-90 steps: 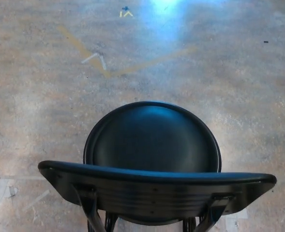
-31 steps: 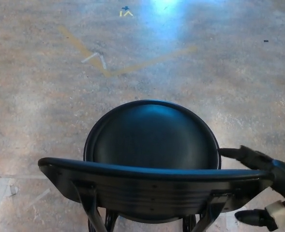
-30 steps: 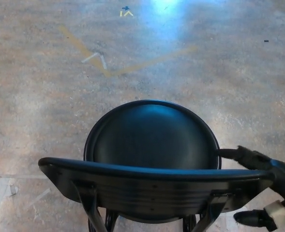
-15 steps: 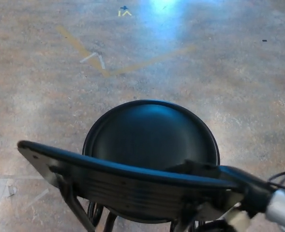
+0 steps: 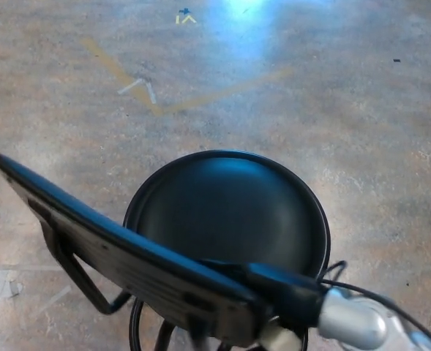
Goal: Use the right hand to rotate the back of the chair to its left.
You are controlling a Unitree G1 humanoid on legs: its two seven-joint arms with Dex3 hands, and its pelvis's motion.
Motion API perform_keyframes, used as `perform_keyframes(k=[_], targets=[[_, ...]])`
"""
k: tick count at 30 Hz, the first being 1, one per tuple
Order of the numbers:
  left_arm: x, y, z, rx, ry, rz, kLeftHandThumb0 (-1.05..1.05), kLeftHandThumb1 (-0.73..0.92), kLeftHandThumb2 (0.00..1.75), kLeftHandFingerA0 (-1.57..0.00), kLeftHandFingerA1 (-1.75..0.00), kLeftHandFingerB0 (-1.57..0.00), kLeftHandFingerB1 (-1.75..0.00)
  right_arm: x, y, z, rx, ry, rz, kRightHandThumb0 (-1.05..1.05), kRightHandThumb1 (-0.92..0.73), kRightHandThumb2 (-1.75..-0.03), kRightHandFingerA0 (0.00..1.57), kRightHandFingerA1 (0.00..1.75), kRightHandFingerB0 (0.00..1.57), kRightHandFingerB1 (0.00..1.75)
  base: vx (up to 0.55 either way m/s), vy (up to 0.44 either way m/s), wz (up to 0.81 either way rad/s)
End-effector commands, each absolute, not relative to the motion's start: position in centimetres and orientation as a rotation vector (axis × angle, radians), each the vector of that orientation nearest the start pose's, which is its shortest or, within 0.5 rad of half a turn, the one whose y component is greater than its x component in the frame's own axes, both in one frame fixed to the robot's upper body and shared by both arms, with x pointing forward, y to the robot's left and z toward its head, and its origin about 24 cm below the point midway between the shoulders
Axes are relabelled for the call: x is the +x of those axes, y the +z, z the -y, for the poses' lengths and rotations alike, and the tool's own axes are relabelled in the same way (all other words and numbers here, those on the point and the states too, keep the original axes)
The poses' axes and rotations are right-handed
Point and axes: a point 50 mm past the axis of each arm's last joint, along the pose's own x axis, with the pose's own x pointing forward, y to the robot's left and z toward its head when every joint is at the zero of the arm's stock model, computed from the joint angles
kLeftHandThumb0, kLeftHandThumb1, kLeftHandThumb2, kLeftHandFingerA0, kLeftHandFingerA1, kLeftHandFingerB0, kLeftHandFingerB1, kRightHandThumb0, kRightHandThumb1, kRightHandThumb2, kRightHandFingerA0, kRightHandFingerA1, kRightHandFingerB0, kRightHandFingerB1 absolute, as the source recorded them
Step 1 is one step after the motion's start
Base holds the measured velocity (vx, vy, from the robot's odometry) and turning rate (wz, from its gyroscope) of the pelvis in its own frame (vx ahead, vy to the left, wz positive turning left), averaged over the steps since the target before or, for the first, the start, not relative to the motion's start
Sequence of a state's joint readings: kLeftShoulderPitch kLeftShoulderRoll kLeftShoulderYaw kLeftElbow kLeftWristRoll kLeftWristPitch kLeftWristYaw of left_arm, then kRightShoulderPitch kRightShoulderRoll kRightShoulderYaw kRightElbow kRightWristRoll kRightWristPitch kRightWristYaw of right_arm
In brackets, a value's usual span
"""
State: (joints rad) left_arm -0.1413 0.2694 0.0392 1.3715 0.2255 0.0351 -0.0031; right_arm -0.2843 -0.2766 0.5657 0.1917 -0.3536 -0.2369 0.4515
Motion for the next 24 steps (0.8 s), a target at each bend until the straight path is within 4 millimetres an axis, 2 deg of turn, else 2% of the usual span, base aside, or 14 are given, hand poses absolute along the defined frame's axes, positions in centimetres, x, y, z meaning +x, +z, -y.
perform_keyframes(k=[1, 5, 6, 7, 8, 24], targets=[[10.9, -15.2, -26.3, 0.421, 0.051, -1.294, -0.48, 0.72, 0.61, -0.56, -0.49, -0.49, -0.41, 24.7, 4.6, 1.8, -0.788, 1.138, 0.234, -1.05, -0.51, -0.92, 0.00, 0.40, 0.00, 0.43, 0.00, 0.000, 0.00], [10.8, -15.2, -26.2, 0.427, 0.045, -1.292, -0.47, 0.70, 0.61, -0.57, -0.49, -0.51, -0.41, 24.7, 5.4, -1.3, -0.784, 1.202, 0.280, -1.05, -0.55, -0.95, 0.00, 0.34, 0.00, 0.40, 0.00, 0.000, 0.00], [10.8, -15.2, -26.2, 0.432, 0.043, -1.291, -0.48, 0.70, 0.61, -0.57, -0.49, -0.51, -0.41, 24.7, 5.5, -1.8, -0.775, 1.204, 0.290, -1.05, -0.66, -0.64, 0.00, 0.30, 0.00, 0.34, 0.00, 0.000, 0.00], [10.8, -15.2, -26.2, 0.437, 0.040, -1.292, -0.47, 0.71, 0.61, -0.56, -0.48, -0.49, -0.40, 24.7, 5.5, -2.5, -0.771, 1.212, 0.301, -1.05, -0.52, -0.92, 0.00, 0.34, 0.00, 0.38, 0.00, 0.000, 0.00], [10.7, -15.2, -26.3, 0.441, 0.038, -1.293, -0.47, 0.71, 0.61, -0.56, -0.48, -0.49, -0.40, 24.7, 5.6, -3.2, -0.770, 1.221, 0.311, -1.05, -0.52, -0.92, 0.00, 0.34, 0.00, 0.38, 0.00, 0.000, 0.00], [11.0, -15.2, -26.1, 0.444, 0.035, -1.285, -0.47, 0.71, 0.61, -0.56, -0.48, -0.49, -0.40, 24.8, 5.6, -3.1, -0.775, 1.215, 0.324, -1.05, -0.52, -0.92, 0.00, 0.34, 0.00, 0.38, 0.00, 0.000, 0.00]])
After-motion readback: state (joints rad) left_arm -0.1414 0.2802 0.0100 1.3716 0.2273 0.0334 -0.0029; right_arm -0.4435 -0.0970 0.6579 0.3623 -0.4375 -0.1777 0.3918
